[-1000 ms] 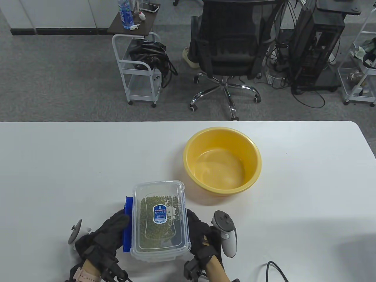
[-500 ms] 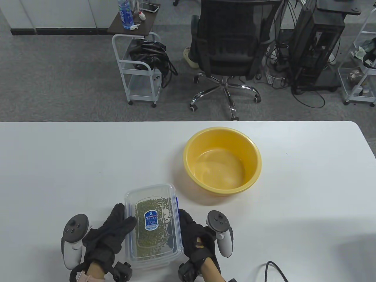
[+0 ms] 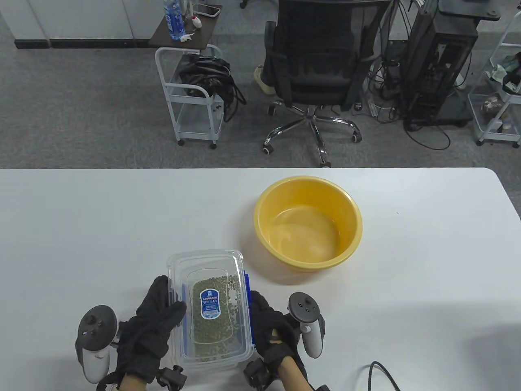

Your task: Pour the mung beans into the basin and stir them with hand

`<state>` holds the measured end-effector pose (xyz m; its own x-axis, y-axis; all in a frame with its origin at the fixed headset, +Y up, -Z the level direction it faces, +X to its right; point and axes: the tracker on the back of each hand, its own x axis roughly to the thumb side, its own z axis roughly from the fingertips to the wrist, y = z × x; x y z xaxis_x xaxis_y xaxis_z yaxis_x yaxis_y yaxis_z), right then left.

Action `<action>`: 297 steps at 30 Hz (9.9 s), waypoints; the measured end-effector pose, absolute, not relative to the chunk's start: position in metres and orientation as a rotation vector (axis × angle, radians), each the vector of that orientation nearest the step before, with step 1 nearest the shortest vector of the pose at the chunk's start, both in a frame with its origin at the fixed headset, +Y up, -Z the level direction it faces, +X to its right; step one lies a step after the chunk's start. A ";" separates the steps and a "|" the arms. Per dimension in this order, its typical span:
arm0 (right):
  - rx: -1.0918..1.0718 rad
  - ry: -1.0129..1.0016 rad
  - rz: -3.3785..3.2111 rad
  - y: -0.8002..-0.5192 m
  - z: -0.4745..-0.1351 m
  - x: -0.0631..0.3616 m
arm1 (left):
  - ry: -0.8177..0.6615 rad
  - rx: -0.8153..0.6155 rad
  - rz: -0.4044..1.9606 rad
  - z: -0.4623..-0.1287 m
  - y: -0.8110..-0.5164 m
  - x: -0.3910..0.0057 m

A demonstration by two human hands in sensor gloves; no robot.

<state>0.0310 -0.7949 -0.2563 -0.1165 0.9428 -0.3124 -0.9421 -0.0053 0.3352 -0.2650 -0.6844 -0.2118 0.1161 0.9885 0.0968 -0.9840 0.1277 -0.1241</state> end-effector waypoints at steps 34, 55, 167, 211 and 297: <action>0.051 0.628 1.456 -0.783 -0.250 0.020 | -0.170 -0.613 1.629 -0.238 -0.767 -0.273; -0.775 0.059 1.529 -0.786 -0.341 0.181 | -0.093 -0.441 1.844 -0.236 -0.766 -0.294; 0.165 1.736 2.398 -0.755 -0.300 -0.012 | 0.136 -0.479 1.619 -0.277 -0.779 -0.222; -0.239 1.319 2.456 -0.762 -0.388 -0.009 | 0.123 -0.459 1.592 -0.275 -0.780 -0.223; 0.066 1.758 2.121 -0.773 -0.322 -0.059 | 0.125 -0.434 1.595 -0.274 -0.782 -0.223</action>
